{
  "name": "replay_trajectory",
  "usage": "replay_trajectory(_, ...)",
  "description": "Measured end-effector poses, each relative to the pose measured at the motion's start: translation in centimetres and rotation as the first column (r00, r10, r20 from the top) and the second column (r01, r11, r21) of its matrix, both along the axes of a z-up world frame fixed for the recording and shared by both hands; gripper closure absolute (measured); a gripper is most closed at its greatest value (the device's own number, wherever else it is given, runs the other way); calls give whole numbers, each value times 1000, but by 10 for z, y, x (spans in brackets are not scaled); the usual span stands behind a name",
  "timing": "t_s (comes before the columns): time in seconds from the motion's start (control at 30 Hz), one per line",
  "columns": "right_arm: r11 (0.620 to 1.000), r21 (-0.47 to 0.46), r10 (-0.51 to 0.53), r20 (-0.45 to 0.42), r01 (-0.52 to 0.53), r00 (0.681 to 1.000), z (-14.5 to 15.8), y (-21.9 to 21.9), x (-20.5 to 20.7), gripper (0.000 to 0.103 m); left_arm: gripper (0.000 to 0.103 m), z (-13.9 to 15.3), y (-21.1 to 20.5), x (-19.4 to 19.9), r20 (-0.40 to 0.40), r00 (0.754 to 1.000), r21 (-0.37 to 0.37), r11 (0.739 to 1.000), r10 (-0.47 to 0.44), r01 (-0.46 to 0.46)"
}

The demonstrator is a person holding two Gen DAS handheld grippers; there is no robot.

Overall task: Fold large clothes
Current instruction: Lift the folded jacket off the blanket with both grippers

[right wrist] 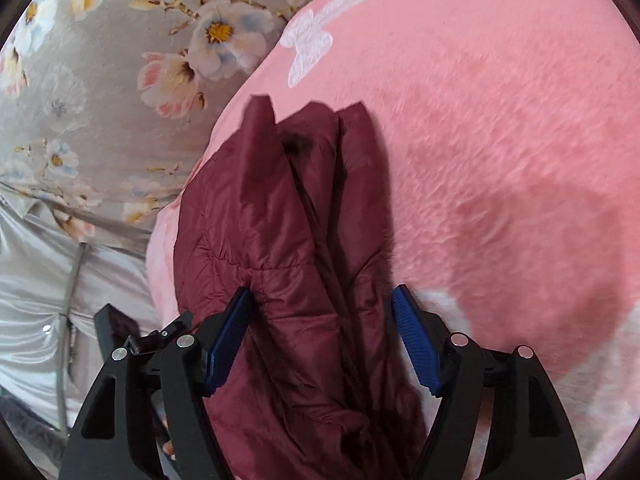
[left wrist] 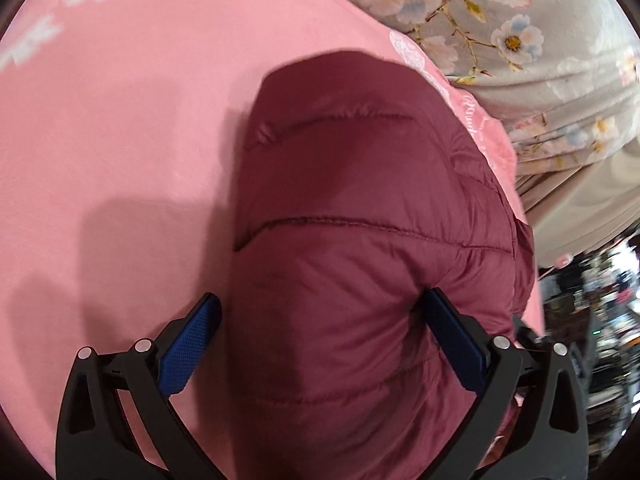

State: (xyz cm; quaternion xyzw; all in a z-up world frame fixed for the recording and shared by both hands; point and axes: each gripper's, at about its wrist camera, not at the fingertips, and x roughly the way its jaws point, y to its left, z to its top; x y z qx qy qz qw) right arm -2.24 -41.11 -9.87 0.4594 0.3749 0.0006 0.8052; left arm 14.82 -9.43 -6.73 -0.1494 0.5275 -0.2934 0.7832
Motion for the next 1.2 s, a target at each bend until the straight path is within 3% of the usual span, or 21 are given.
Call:
replay_trajectory(0.13,1000,-22,17,27,-16,999,2,5,7,33,5,1,-6,-1,23,999,-19,999,-33,34)
replay_trajectory(0.2,999,-19,43,50,-42,998,4,6,12,54,7,6,-12,-5,43,998,-6,999,-50,50)
replay_trajectory(0.23,999,-11,54,62,-54,997,4,8,13,58,12,9,-14,-8,58,997,8,999,-52,51)
replay_trajectory(0.3,998,-36,62,83,-59,995,11,9,10,76,21,17,-16,-15,94,994,36,998,-57,54)
replay_trajectory(0.37,996,-66,68,112,-61,991,23,11,5,82,35,30,-15,-22,133,989,52,997,-72,65)
replay_trajectory(0.43,994,-91,70,144,-57,987,37,15,0,84,50,46,-13,-29,172,981,36,995,-94,89)
replay_trajectory(0.53,988,-145,81,201,-52,976,66,25,-13,85,54,80,-9,-49,260,958,17,992,-122,122)
replay_trajectory(0.6,980,-194,94,260,-43,961,94,34,-26,85,54,107,-5,-68,348,928,22,991,-132,132)
replay_trajectory(0.73,958,-286,118,392,-1,912,155,50,-57,85,54,163,9,-106,505,854,-5,989,-127,150)
replay_trajectory(0.83,943,-331,135,481,37,866,197,60,-77,84,54,209,20,-137,618,778,-31,985,-112,167)
replay_trajectory(1.0,900,-421,200,630,113,750,275,87,-116,84,51,280,47,-188,790,610,-63,979,-69,192)
replay_trajectory(1.03,890,-436,216,656,131,723,291,94,-123,84,50,288,51,-194,810,583,-65,979,-62,195)
replay_trajectory(1.1,875,-458,240,693,158,680,314,105,-132,84,48,312,64,-212,861,508,-76,977,-35,197)
replay_trajectory(1.2,851,-488,286,741,195,608,350,125,-148,84,47,337,83,-230,907,421,-89,978,2,188)
